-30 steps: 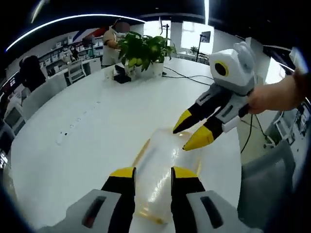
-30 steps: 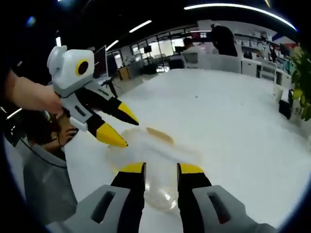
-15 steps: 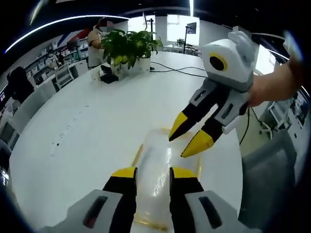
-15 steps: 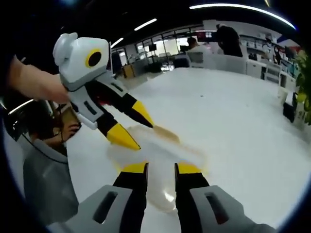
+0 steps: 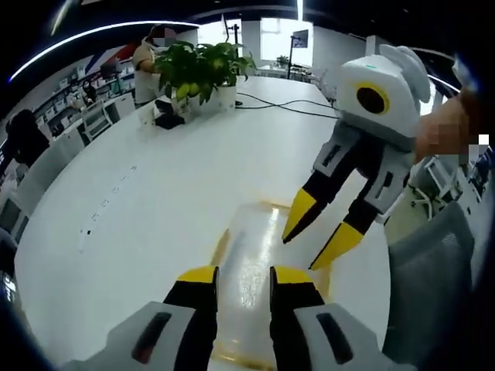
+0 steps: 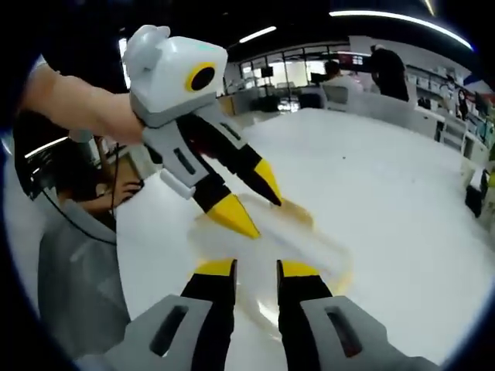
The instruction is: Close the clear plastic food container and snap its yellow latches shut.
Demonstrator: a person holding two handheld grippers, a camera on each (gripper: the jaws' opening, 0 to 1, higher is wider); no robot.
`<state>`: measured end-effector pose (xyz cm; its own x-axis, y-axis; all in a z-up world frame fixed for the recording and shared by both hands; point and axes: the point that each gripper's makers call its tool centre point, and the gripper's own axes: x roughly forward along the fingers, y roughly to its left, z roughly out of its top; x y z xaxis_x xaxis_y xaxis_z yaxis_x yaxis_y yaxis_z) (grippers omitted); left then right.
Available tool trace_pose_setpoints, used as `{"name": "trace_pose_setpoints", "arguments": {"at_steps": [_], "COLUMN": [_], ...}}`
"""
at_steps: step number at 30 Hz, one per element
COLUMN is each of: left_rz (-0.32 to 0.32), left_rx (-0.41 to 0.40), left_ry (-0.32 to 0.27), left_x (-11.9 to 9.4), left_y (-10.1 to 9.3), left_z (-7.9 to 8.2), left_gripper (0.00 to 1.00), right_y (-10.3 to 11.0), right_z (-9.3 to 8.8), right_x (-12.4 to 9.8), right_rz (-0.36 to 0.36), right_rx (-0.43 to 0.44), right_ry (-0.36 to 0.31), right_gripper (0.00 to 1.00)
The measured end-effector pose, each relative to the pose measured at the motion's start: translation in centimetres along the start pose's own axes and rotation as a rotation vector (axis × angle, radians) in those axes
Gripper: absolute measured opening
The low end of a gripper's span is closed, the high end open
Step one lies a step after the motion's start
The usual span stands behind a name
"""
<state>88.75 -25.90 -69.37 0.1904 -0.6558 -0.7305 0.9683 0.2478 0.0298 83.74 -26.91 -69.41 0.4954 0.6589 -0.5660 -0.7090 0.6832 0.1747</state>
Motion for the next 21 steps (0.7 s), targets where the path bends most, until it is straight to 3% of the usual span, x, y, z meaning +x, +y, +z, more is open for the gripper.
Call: {"name": "trace_pose_setpoints", "arguments": {"at_steps": [13,17,21], "left_rz": [0.002,0.000,0.001], "left_rx": [0.001,0.006,0.003], "left_ry": [0.011,0.016,0.021], "left_x": [0.5,0.5,0.5], "left_y": [0.6,0.4,0.3], "left_z": [0.4,0.4,0.3], "left_gripper": [0.22,0.22,0.22], "right_y": [2.1,2.7,3.3], "right_z": [-1.2,-1.3,-1.8], "right_x": [-0.9,-0.9,-0.7], "right_rz": [0.058,0.074,0.081], "right_rx": [-0.079,-0.139,-0.279], "right_ry": [0.019,0.026,0.048], "right_gripper": [0.20,0.22,0.22]}}
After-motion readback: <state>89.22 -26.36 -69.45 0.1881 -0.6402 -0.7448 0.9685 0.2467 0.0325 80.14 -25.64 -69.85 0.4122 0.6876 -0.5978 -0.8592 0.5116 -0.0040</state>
